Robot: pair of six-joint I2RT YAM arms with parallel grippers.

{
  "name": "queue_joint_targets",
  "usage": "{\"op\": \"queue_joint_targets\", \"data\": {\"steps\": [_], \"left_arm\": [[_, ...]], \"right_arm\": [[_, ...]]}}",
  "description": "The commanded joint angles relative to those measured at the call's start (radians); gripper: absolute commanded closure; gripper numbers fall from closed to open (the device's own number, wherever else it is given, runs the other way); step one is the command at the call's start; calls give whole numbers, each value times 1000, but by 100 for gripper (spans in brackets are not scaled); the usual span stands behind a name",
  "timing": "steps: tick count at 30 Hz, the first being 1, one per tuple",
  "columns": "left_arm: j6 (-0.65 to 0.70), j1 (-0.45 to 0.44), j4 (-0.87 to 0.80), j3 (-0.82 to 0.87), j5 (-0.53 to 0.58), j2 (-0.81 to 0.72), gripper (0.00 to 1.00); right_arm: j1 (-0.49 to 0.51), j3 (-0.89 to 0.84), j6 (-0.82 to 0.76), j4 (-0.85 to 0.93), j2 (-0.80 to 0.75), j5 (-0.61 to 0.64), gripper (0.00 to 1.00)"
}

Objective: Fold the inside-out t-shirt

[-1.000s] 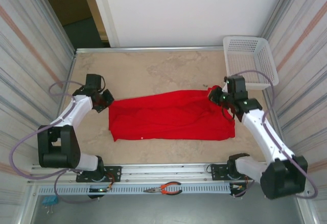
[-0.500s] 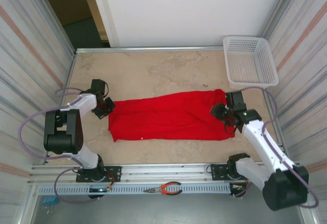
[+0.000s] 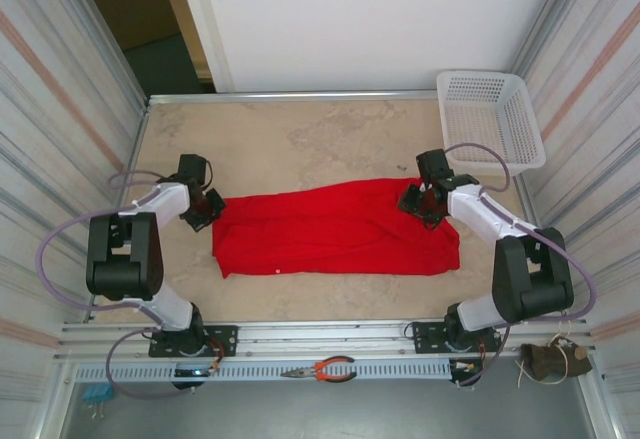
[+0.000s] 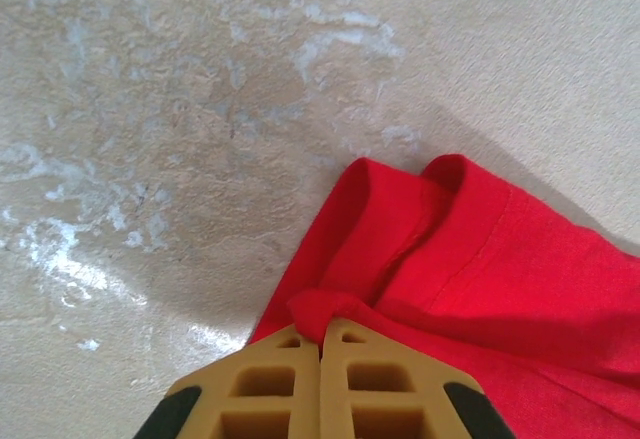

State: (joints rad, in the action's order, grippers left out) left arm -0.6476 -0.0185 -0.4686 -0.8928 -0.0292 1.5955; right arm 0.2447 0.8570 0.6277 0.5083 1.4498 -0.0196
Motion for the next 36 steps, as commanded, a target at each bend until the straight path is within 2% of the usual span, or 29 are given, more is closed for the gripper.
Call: {"op": "queue_joint_targets", "data": {"steps": [1,3,5,6,7,10,17,20,25,26,27,31,34,36], "left_arm": [[21,10,2,-29,0,9,100],[22,10,-1,-33,1,11,100],[26,9,-1,-35,1,14,100],[27,10,-1,-37,2,16,100],[29,9,-2,-40,-1,20,100],[30,9,-2,-47,-16,27,100],[29,7,16,-41,-62,11,100],[29,-4,21,-44,-69,15,100],[47,-10,14,-69,-89,27,91],[54,-10,7,-80,-86,29,88],[67,-11,-8,-97,-82,27,84],[118,-8,-86,-175,-53,-21,62],[114,-20,-117,-191,-88,-122,51],[79,-68,-118,-168,-113,-194,47]], "right_arm": [[19,-54,46,-29,4,33,57],[22,-64,50,-32,10,44,72],[21,-63,47,-25,16,63,81],[21,-60,39,-18,14,72,95],[17,-53,29,-8,12,83,100],[-5,-44,3,22,-32,106,100],[-131,-73,-8,114,-201,131,100],[-158,-110,10,119,-223,131,100],[-192,-150,20,96,-208,85,100],[-194,-147,18,100,-199,84,93],[-195,-141,18,108,-195,86,82],[-205,-107,12,146,-255,78,73],[-217,-66,-1,171,-295,84,55],[-244,-47,-20,169,-281,68,40]]}}
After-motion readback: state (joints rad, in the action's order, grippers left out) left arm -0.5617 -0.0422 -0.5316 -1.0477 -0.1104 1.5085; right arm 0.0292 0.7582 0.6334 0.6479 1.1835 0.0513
